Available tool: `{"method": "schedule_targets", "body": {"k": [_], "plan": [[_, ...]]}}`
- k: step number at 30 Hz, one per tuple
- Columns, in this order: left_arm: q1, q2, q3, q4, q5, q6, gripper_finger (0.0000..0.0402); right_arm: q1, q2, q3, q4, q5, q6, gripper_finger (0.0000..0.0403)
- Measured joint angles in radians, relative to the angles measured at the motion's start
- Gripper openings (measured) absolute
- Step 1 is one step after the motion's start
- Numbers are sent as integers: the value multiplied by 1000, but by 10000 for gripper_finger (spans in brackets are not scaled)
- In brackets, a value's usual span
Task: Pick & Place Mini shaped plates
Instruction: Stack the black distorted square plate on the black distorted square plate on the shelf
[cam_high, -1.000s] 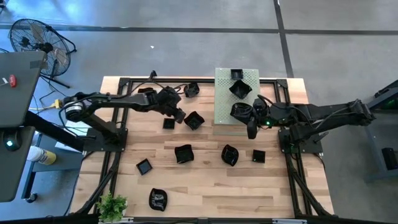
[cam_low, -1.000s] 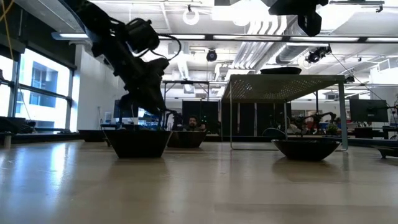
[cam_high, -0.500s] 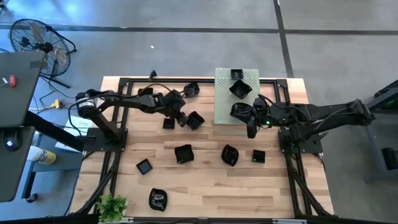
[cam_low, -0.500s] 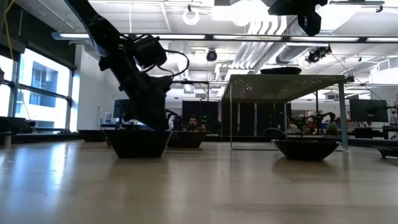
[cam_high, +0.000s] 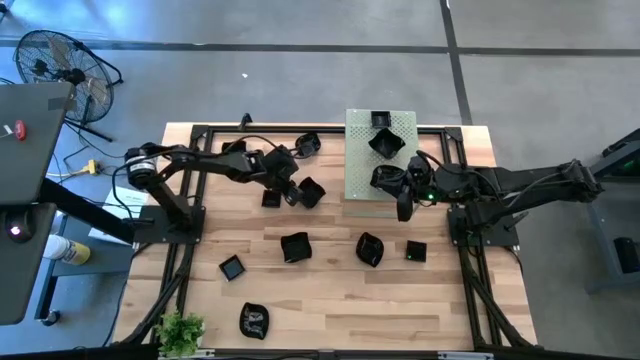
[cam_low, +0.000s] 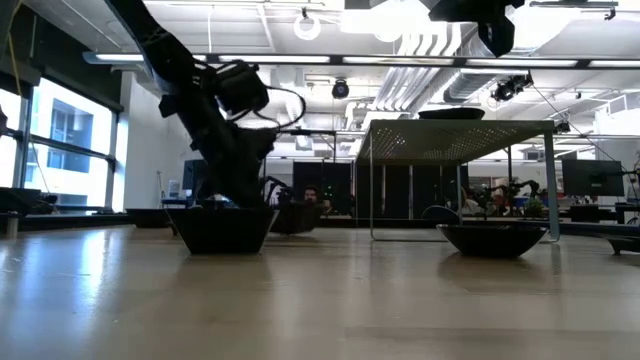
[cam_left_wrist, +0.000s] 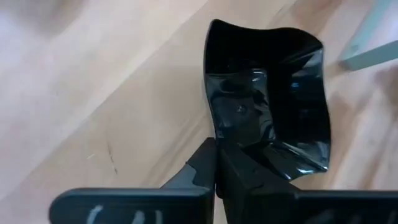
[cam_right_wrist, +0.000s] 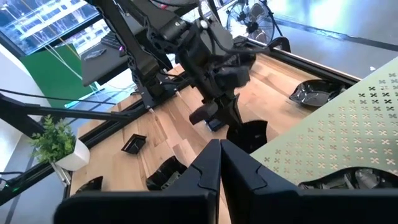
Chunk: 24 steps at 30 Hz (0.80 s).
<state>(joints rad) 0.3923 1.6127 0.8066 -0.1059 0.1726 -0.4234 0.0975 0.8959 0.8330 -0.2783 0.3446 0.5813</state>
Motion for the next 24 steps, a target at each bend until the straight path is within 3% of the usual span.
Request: {"method": "schedule_targets", "body": {"k": [8,14,19,24], "plan": [[-5,-189,0,-91,-38,-76,4,0,11,19,6,74,54,6],[-63,-335,13,-100,-180,-77,2,-30,150,175,-57,81,-8,8],[-150,-353,136,-198,-345,-4,1,-90,325,348,-166,28,-78,16],[-218,-338,265,-278,-510,61,1,-129,460,480,-247,26,-226,52]]}}
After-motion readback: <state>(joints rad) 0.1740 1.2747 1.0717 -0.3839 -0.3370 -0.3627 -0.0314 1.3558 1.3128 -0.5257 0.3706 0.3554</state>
